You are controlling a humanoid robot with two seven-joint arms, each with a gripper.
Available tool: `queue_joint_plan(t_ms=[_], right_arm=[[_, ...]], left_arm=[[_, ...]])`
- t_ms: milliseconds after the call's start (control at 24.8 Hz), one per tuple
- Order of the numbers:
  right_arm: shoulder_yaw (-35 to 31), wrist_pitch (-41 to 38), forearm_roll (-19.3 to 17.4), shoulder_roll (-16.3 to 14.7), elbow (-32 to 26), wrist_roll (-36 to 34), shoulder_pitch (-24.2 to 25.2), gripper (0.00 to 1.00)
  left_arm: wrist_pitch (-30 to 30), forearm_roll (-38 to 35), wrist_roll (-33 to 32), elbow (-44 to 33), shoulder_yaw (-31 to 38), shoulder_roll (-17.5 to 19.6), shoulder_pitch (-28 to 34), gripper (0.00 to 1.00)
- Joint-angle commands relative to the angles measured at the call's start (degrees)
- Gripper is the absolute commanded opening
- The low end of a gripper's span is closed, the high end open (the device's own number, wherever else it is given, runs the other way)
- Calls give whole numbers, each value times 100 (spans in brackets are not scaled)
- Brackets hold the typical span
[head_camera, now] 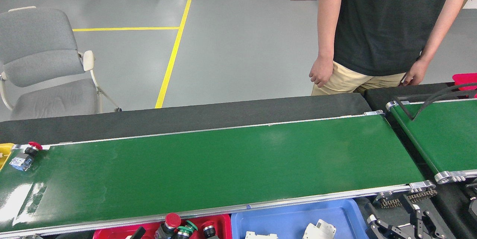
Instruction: Pick switch part from conveyor to tray
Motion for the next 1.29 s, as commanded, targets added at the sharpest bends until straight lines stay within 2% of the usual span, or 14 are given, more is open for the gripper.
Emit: queue_joint_plan(t_ms=[0,81,121,161,282,403,564,886,1249], right_arm=[[-56,229,43,-8,-89,5,-1,99],[-47,212,43,-8,-80,5,34,99],[-47,203,43,-8,-89,5,51,99],[-47,194,43,-8,-89,5,78,99],[-38,185,52,1,-89,5,139,99],[-29,194,69,10,-89,5,139,99],[155,159,412,-8,-89,-4,139,99],[366,159,430,45,-89,5,157,99],[375,177,430,256,-89,31,157,99]], left_arm=[[604,-9,15,-72,274,44,-37,100],[1562,-17,59,-63,827,114,-81,100],[1851,-17,94,-71,1117,184,-81,100],[1887,-17,147,-63,1328,246,-90,100],[1896,-35,305,-45,1812,378,42,100],[1896,-299,314,25,1794,387,51,100],[1887,-527,323,-1,1768,448,-125,100],[1852,-474,323,289,1741,808,-345,100],[1597,-369,323,421,1750,984,-397,100]])
